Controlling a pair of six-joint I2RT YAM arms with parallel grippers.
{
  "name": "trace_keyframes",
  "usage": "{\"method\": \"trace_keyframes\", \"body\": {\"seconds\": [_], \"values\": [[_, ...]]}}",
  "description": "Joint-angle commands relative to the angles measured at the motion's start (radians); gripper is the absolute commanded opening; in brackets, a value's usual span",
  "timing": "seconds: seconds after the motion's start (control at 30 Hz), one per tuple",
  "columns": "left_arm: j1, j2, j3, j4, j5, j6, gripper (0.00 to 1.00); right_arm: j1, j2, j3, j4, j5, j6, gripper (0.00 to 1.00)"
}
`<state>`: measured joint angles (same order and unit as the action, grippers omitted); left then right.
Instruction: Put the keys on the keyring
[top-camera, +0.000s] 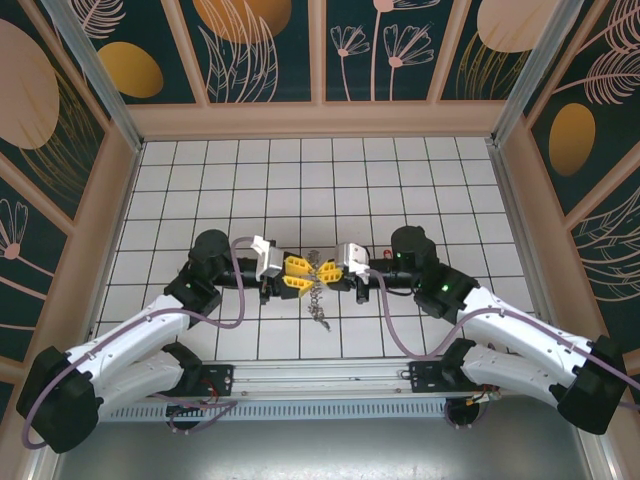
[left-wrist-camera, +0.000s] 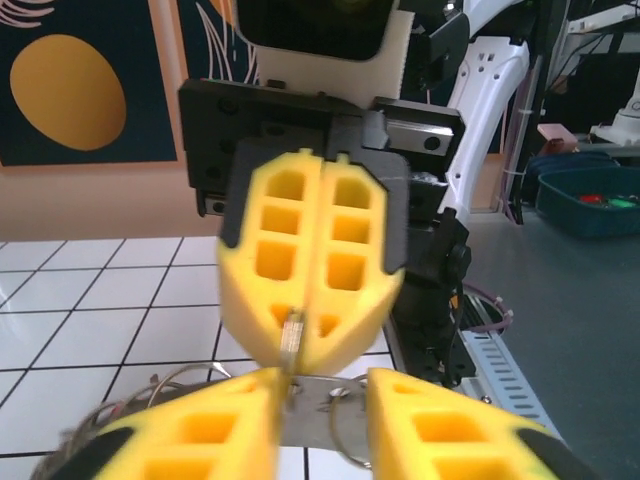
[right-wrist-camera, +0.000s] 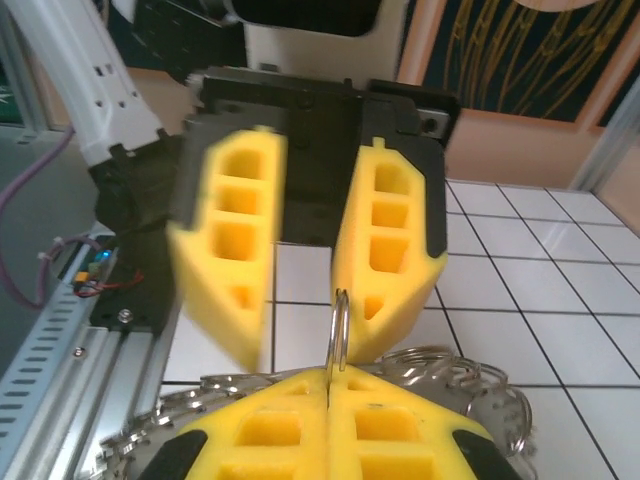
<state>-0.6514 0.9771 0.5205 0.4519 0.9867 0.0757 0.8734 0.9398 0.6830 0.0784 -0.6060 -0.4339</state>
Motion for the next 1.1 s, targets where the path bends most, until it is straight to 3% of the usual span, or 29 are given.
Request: {"method": "trace_keyframes", "body": {"seconds": [0.0, 0.17, 0.67, 0.83, 1.07], "values": [[-0.005, -0.029, 0.059, -0.179, -0.025, 0.137, 0.36, 0.012, 0.007, 0.025, -0.046, 0.052, -0.034, 0.0], [-0.004, -0.048, 0.128, -0.425, -0.114, 0.266, 0.42, 0.011, 0.024, 0.086, -0.221, 0.119, -0.112, 0.0], [-0.005, 0.109, 0.223, -0.51, -0.095, 0.29, 0.34, 0.04, 0.089, 0.168, -0.32, 0.167, -0.15, 0.0], [-0.005, 0.1, 0.213, -0.521, -0.056, 0.334, 0.17, 0.042, 0.093, 0.165, -0.317, 0.161, -0.147, 0.0], [-0.004, 0.094, 0.205, -0.522, -0.031, 0.345, 0.04, 0.042, 0.103, 0.167, -0.321, 0.148, -0.143, 0.0]]}}
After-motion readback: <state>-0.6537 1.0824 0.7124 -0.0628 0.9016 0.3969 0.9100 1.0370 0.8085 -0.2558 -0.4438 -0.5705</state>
